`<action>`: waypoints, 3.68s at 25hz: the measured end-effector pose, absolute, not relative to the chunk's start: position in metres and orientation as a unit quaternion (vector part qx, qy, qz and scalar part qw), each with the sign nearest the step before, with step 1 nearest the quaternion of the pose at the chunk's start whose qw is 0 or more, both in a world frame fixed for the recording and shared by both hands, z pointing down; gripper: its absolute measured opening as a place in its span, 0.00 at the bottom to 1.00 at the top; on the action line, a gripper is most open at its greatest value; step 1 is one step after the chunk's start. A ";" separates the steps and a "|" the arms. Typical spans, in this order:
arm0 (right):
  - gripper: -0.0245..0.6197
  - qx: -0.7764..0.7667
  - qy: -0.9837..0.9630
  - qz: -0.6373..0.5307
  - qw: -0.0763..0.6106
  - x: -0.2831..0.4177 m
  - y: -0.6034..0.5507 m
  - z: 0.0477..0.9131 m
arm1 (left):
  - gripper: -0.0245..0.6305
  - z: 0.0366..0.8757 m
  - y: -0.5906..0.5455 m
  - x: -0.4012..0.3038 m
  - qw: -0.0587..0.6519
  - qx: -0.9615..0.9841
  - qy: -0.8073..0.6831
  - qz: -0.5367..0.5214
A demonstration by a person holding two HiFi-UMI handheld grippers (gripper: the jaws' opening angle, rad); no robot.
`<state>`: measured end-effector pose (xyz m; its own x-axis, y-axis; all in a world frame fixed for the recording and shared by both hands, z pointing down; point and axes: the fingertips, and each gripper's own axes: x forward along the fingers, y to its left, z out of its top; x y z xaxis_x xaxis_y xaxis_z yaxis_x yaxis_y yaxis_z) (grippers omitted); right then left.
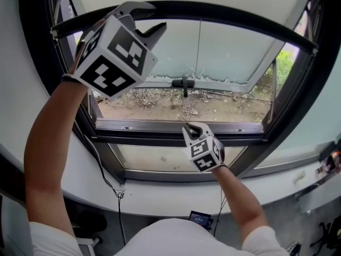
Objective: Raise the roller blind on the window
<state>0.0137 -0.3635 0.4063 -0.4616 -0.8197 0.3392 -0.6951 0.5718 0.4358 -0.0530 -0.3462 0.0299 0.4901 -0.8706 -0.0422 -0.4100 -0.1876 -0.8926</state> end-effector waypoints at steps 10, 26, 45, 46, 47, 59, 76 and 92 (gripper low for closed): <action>0.13 0.448 -0.838 -0.139 0.278 0.016 -0.354 0.389 | 0.24 0.007 -0.327 -0.056 0.439 -0.764 0.449 -0.145; 0.13 0.470 -0.836 -0.139 0.245 0.028 -0.342 0.369 | 0.24 0.073 -0.296 -0.097 0.303 -0.833 0.463 -0.016; 0.13 0.482 -0.834 -0.165 0.211 0.029 -0.326 0.333 | 0.24 0.227 -0.280 -0.108 0.144 -0.869 0.473 0.019; 0.13 0.482 -0.834 -0.166 0.210 0.029 -0.326 0.332 | 0.23 0.232 -0.278 -0.108 0.139 -0.870 0.474 0.020; 0.13 0.482 -0.834 -0.166 0.209 0.030 -0.326 0.331 | 0.23 0.237 -0.276 -0.109 0.133 -0.870 0.475 0.021; 0.13 0.489 -0.837 -0.170 0.177 0.031 -0.318 0.310 | 0.23 0.290 -0.252 -0.108 0.068 -0.879 0.470 0.026; 0.13 0.499 -0.833 -0.189 0.143 0.030 -0.314 0.278 | 0.23 0.307 -0.243 -0.103 0.040 -0.887 0.458 0.032; 0.13 0.500 -0.830 -0.217 0.118 0.027 -0.308 0.242 | 0.23 0.308 -0.240 -0.100 0.036 -0.888 0.456 0.033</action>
